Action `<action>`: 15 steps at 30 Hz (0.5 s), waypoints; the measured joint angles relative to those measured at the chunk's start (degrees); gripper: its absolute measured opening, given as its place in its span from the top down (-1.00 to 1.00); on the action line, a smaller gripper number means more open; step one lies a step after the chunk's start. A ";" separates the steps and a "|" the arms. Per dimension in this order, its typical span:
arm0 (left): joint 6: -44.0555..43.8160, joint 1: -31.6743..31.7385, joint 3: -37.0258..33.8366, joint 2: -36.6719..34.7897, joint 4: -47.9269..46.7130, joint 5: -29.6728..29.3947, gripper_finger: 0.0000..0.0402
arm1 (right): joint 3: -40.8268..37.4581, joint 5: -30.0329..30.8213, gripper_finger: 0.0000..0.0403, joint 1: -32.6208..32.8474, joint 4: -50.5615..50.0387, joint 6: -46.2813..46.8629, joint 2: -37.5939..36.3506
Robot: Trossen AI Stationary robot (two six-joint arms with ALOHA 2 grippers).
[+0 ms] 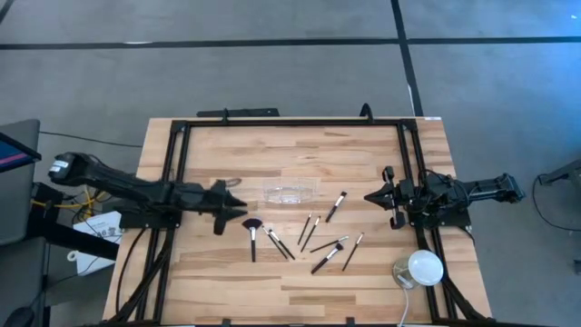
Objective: Put items in baskets/containers
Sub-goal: Put the highlighter brush into the transparent organizer
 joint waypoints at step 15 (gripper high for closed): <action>-14.24 -5.29 0.00 12.97 3.28 5.32 0.33 | 0.00 0.00 1.00 -0.07 15.37 3.65 0.00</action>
